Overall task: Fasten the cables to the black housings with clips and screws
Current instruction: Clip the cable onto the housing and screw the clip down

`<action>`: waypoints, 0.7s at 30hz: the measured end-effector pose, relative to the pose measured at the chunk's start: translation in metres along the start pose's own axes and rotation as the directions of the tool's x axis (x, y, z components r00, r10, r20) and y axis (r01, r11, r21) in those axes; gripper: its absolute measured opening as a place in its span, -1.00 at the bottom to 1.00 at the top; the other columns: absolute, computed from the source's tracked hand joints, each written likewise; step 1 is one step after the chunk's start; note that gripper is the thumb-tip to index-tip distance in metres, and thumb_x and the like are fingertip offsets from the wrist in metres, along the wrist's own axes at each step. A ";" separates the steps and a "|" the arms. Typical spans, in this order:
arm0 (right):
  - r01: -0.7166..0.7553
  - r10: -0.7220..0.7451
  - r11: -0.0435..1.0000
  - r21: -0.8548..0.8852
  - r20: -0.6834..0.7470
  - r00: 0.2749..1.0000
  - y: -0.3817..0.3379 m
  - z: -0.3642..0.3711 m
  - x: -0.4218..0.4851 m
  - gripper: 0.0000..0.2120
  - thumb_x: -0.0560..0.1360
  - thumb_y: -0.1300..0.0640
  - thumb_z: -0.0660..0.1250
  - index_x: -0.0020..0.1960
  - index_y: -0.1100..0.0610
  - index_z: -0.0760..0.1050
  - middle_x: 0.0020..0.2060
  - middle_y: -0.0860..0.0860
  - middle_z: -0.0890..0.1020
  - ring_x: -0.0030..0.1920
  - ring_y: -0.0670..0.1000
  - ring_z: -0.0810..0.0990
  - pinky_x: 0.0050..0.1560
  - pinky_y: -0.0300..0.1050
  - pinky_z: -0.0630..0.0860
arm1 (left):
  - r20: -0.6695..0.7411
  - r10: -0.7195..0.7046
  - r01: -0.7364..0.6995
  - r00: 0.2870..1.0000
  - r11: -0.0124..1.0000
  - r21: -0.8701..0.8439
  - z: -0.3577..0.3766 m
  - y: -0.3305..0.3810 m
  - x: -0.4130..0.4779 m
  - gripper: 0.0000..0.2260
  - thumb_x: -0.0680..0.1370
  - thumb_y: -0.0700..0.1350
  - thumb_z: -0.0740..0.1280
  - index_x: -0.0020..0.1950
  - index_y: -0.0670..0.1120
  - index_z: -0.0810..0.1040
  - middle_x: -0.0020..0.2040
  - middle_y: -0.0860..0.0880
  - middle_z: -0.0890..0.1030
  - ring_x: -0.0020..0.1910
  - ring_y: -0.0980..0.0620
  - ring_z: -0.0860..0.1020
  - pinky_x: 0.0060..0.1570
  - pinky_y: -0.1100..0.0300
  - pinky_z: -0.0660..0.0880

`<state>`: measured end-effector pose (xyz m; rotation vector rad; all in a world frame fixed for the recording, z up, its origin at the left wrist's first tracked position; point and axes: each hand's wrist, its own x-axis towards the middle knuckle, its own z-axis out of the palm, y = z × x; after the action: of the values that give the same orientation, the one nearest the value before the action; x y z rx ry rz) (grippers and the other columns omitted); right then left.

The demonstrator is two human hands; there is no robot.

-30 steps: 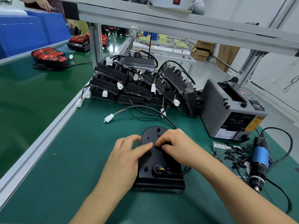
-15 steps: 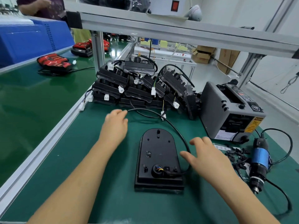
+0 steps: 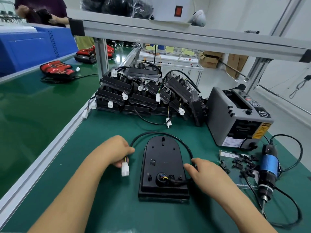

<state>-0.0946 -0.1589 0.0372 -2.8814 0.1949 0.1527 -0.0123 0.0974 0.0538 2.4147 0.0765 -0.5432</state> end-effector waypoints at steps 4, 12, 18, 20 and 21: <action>0.023 -0.028 0.996 0.091 0.047 0.998 -0.009 0.000 0.000 -0.58 0.56 -0.27 0.03 -0.19 0.06 0.33 -0.08 0.06 0.52 0.01 0.14 0.51 -0.04 -0.06 0.41 | 0.025 0.094 -0.094 0.995 0.995 -0.014 0.029 -0.008 -0.038 -0.68 0.62 -0.02 0.15 -0.28 -0.11 0.45 -0.39 -0.02 0.56 -0.50 0.05 0.52 -0.47 0.29 0.44; 0.048 -0.081 0.968 0.245 0.127 0.989 -0.021 0.006 0.002 -0.61 0.53 -0.29 0.08 0.02 0.00 0.45 -0.03 0.00 0.49 -0.07 0.08 0.55 -0.03 -0.07 0.49 | -0.046 0.145 -0.146 0.988 0.989 -0.012 0.073 -0.002 -0.080 -0.65 0.61 0.18 -0.05 -0.04 0.01 0.41 0.14 0.01 0.38 0.26 0.01 0.25 0.29 0.05 0.27; 0.126 -0.164 0.915 0.384 0.068 0.984 -0.035 -0.002 0.017 -0.68 0.61 -0.06 0.10 0.11 0.08 0.54 0.06 0.08 0.59 0.09 0.09 0.53 0.16 -0.01 0.44 | -0.125 0.138 -0.180 0.983 0.527 -0.831 0.080 0.004 -0.101 -0.73 0.64 0.03 0.12 0.32 0.20 0.41 0.26 0.10 0.47 0.13 0.17 0.54 -0.07 0.23 0.57; 0.175 -0.208 0.900 0.400 0.042 0.977 -0.046 -0.012 0.027 -0.66 0.62 0.00 0.10 0.06 0.17 0.56 0.03 0.11 0.62 0.10 0.10 0.54 0.18 -0.02 0.43 | -0.097 0.163 -0.145 0.982 0.318 -0.937 0.082 0.002 -0.100 -0.77 0.64 -0.05 0.16 0.25 0.12 0.49 0.14 0.08 0.62 0.06 0.07 0.63 -0.06 0.06 0.61; 0.193 -0.229 0.887 0.419 0.037 0.973 -0.053 -0.017 0.031 -0.65 0.62 0.00 0.10 0.04 0.19 0.57 0.02 0.10 0.63 0.10 0.09 0.54 0.17 -0.04 0.43 | -0.116 0.148 -0.151 0.982 0.251 -0.956 0.082 0.001 -0.099 -0.77 0.63 -0.08 0.18 0.24 0.07 0.51 0.11 0.05 0.65 0.06 0.03 0.63 -0.02 0.00 0.60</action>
<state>-0.0552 -0.1163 0.0629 -2.4443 -0.0957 0.1700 -0.1321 0.0541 0.0372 1.1319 0.1305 -0.2422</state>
